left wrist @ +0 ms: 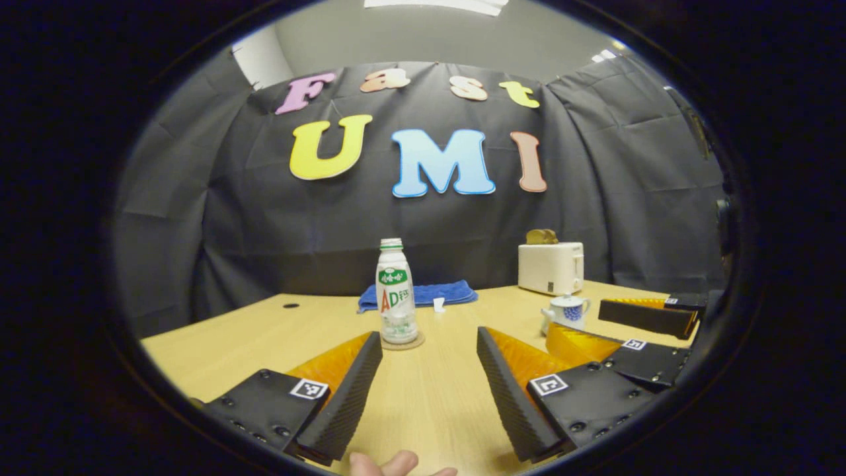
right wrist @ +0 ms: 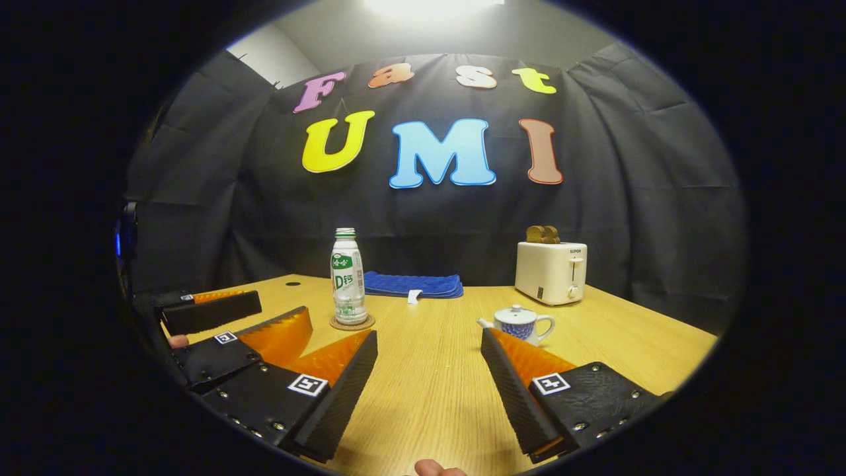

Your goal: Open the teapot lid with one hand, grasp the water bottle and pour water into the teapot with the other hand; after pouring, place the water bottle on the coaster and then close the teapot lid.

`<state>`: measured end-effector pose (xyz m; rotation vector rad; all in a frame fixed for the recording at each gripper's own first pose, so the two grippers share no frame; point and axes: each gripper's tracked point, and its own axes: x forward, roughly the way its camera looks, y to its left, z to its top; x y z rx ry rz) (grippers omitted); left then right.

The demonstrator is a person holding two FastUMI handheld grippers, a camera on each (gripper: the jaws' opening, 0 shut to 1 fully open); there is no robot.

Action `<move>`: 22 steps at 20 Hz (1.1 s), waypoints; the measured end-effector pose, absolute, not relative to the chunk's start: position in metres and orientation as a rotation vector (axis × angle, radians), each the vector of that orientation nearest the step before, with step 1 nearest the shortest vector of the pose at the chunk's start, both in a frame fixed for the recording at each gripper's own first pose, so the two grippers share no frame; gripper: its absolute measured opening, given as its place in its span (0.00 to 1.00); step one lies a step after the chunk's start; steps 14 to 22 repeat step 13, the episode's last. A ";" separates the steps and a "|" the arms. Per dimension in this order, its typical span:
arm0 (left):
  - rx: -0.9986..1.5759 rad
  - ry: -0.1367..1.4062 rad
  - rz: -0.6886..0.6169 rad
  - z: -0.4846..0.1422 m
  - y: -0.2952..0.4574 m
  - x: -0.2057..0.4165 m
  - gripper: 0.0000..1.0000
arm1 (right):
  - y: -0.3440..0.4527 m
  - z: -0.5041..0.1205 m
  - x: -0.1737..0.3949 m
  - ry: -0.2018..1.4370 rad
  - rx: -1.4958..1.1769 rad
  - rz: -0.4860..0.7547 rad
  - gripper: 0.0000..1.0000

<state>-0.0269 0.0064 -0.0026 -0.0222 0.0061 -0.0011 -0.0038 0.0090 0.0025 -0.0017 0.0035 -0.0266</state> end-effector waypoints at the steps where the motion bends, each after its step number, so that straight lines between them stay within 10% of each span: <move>1: -0.002 0.000 0.023 -0.003 0.011 -0.025 0.94 | 0.005 0.002 -0.004 0.003 0.001 -0.048 0.96; 22: -0.004 0.008 0.126 -0.006 0.020 -0.027 0.99 | 0.000 0.000 -0.003 0.001 0.003 -0.081 0.96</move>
